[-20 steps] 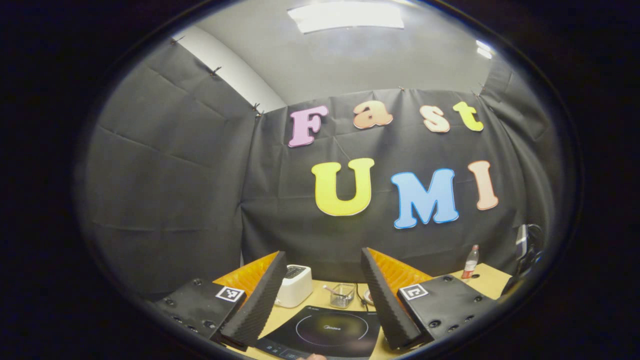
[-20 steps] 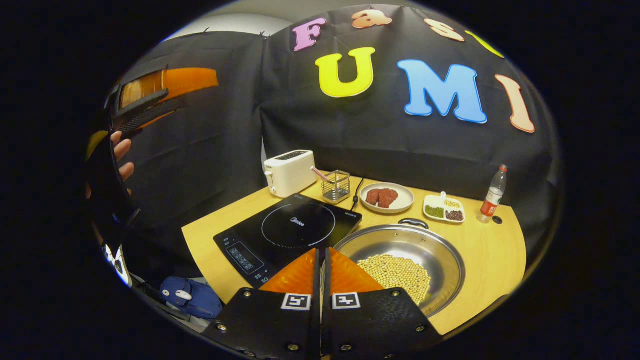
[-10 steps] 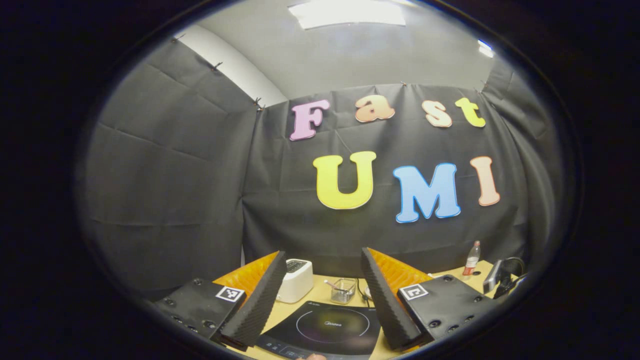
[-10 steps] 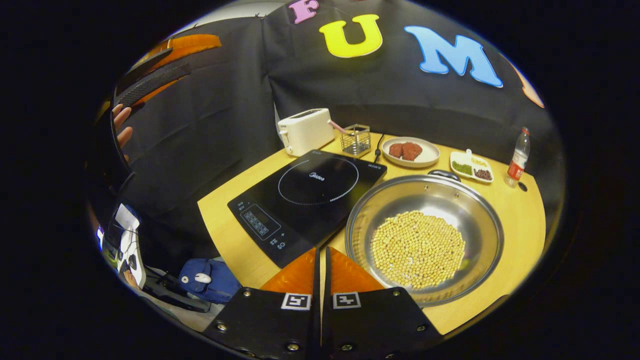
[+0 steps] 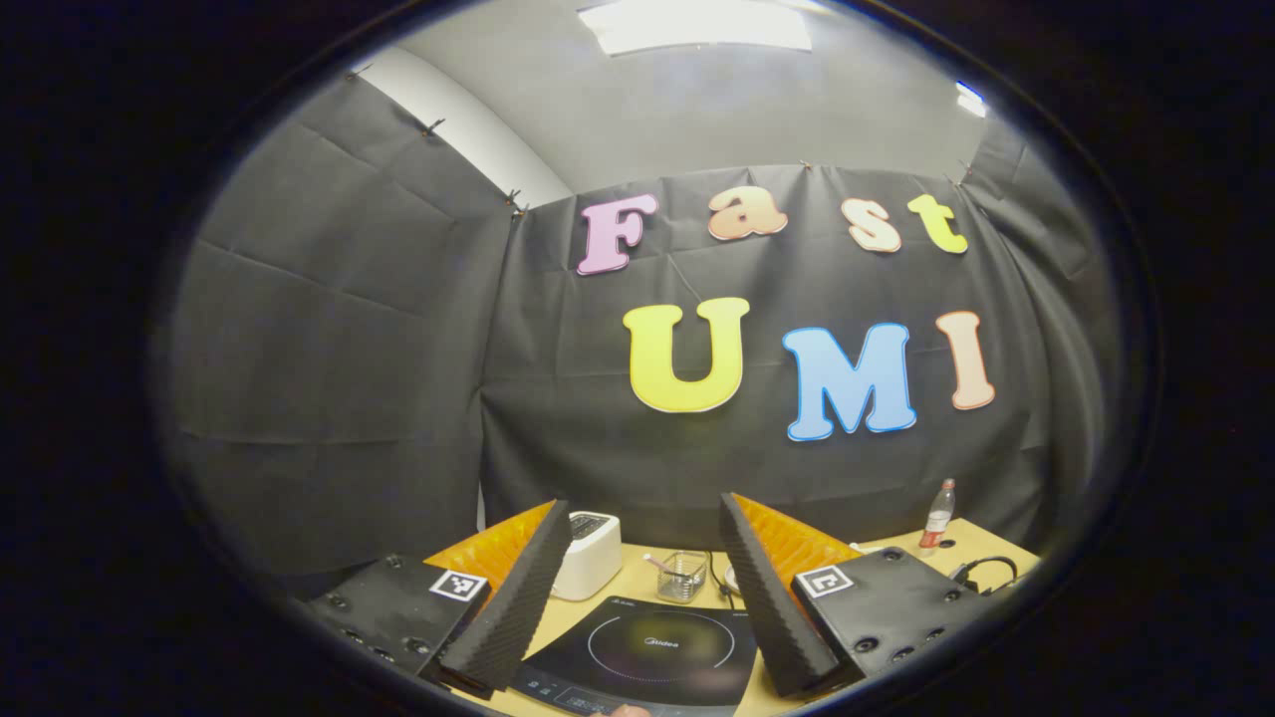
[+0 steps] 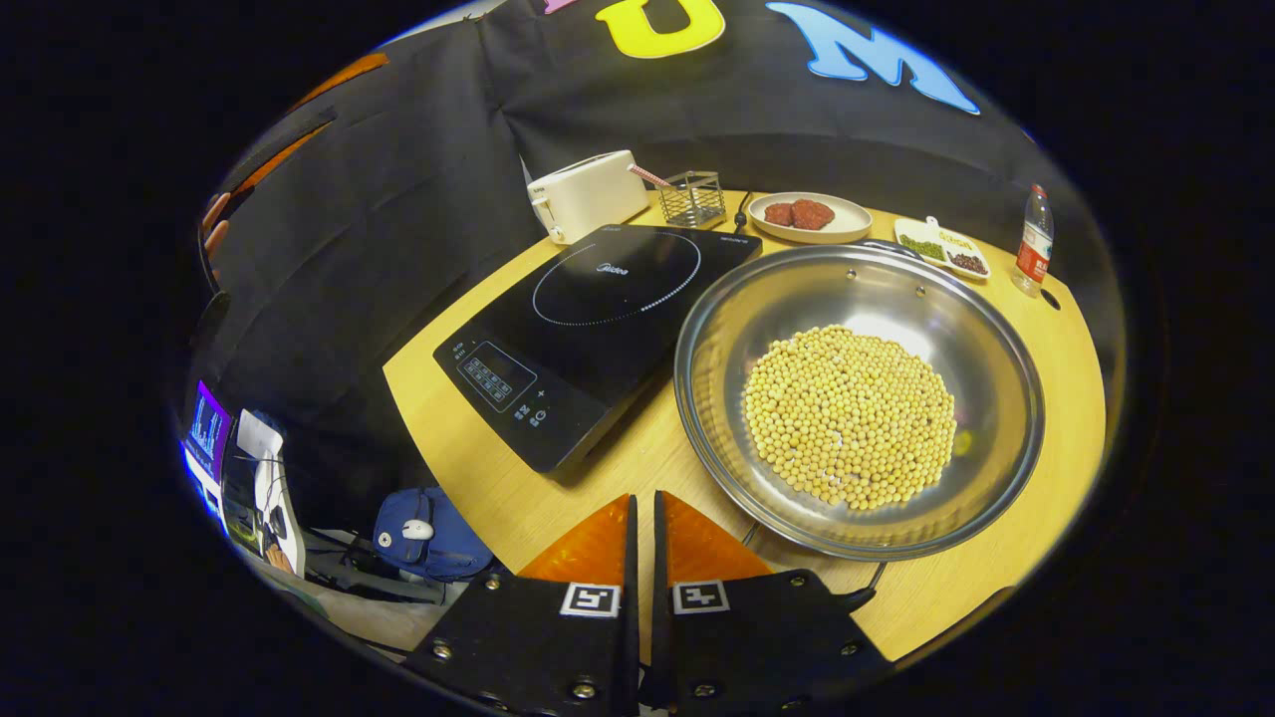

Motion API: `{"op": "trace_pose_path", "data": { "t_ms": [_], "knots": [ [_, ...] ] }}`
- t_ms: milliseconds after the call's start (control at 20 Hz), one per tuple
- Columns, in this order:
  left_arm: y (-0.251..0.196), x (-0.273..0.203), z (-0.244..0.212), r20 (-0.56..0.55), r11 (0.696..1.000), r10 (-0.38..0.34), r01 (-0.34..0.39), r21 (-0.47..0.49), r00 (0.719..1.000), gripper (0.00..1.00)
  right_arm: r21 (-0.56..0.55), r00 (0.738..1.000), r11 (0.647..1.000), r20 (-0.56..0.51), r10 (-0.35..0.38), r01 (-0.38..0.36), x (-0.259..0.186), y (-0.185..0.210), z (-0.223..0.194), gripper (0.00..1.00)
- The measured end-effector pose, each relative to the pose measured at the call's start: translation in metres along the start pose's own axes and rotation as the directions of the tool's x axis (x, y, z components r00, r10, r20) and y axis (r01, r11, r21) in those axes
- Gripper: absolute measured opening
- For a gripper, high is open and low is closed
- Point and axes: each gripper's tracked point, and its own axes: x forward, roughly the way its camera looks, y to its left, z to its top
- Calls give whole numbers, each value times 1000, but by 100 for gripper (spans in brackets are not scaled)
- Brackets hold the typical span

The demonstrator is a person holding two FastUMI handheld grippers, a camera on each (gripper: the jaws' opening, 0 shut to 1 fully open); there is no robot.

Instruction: First push the handle of the pot to place it horizontally, then grasp the pot with both hands and set it on the induction cooktop.

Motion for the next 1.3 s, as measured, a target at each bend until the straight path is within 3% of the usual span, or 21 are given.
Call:
{"op": "trace_pose_path", "data": {
  "t_ms": [750, 800, 950, 1000, 1300],
  "knots": [
    [-31, 19, -6, -5, 997, -77, 77, -20, 997, 99, 59, 999, 997, -28, -44, 46, -2, -19, -16, 2],
    [-33, 20, -6, -5, 996, -83, 83, -22, 997, 94, 62, 998, 997, -29, -51, 53, -3, -21, -17, 3],
    [-39, 21, -8, -5, 995, -100, 100, -27, 995, 94, 70, 997, 995, -32, -72, 74, -5, -29, -21, 3],
    [-41, 22, -8, -4, 994, -105, 105, -29, 994, 99, 73, 996, 994, -35, -78, 80, -5, -30, -22, 3],
    [-50, 27, -8, 1, 991, -130, 130, -35, 991, 99, 86, 991, 988, -40, -124, 127, -11, -46, -27, 3]
  ]
}}
